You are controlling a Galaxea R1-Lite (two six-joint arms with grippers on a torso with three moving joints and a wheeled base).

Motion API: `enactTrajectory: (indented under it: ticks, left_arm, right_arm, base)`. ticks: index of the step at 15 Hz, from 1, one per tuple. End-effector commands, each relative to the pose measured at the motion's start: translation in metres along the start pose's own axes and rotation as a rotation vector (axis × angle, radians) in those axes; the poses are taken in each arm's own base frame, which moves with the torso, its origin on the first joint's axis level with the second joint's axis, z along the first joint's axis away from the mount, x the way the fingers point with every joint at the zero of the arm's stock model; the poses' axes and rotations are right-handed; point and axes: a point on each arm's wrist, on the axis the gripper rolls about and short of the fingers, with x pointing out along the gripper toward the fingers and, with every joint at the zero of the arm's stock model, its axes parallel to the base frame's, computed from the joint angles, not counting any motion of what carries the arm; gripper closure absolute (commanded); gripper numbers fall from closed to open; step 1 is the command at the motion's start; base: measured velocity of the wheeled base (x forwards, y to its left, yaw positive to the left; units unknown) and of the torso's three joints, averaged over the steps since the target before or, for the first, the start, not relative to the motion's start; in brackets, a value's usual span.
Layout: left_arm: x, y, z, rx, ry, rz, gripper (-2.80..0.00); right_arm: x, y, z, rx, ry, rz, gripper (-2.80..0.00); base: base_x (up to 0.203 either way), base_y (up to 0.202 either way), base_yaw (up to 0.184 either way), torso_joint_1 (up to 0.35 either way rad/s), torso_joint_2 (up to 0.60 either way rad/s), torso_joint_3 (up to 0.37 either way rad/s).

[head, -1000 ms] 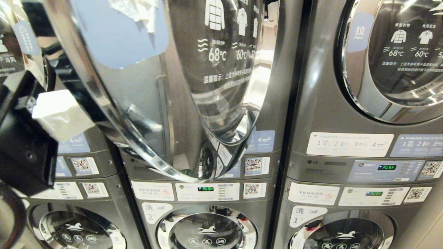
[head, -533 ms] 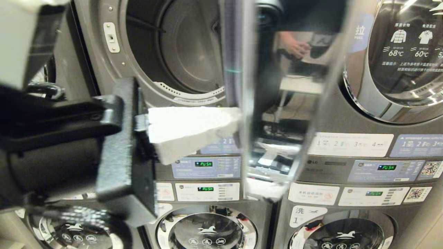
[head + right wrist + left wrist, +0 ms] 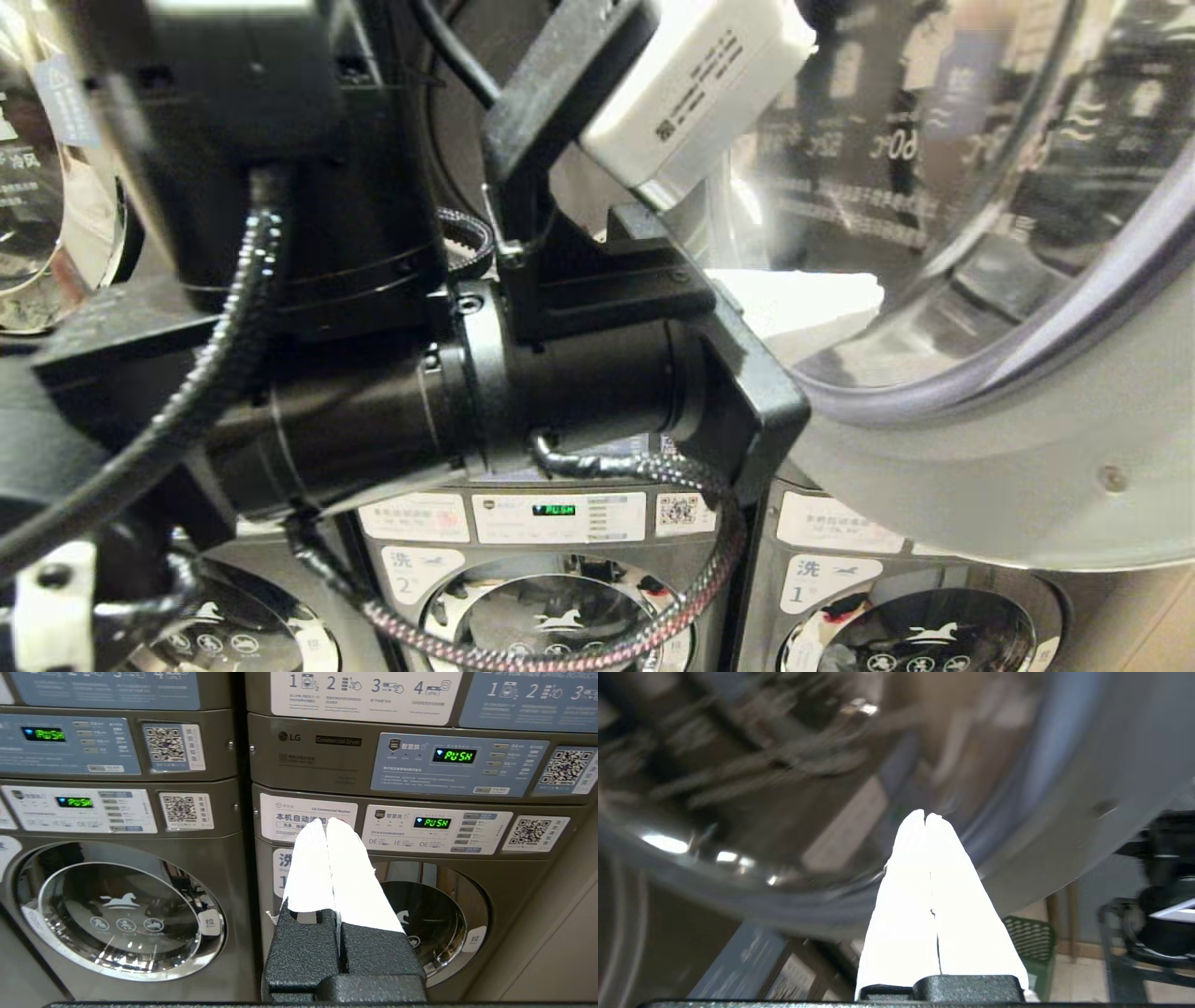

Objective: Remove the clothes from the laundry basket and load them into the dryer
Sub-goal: Open the dryer

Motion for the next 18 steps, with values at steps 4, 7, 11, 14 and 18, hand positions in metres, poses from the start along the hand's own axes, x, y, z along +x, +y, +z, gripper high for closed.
enactTrajectory:
  ticks: [4,7,11,14,18]
  left_arm:
    - [-0.047,0.048,-0.012,0.011,0.072,0.232,0.0]
    - [-0.11,0.081,-0.02,0.0,0.129,0.445,0.0]
    - [-0.194,0.059,-0.03,-0.053,0.214,0.614,0.0]
    - [-0.232,0.021,-0.046,-0.122,0.292,0.691,0.0]
    - [-0.256,-0.019,-0.075,-0.206,0.361,0.736,0.0]
  right_arm:
    - [-0.009,0.0,0.032,-0.036,-0.15,0.01,0.0]
    - [-0.015,0.0,0.081,-0.075,-0.198,0.105,0.0]
    - [0.007,0.0,0.13,-0.073,-0.14,0.155,0.0]
    - [0.02,0.0,0.165,-0.044,-0.146,0.205,0.0]
    - [0.029,0.001,0.172,-0.038,-0.124,0.257,0.0]
  base:
    - [0.0,0.0,0.0,0.0,0.0,0.0]
    - [0.0,0.0,0.0,0.0,0.0,0.0]
    - [0.0,0.0,0.0,0.0,0.0,0.0]
    - [0.0,0.0,0.0,0.0,0.0,0.0]
    - [0.0,0.0,0.0,0.0,0.0,0.0]
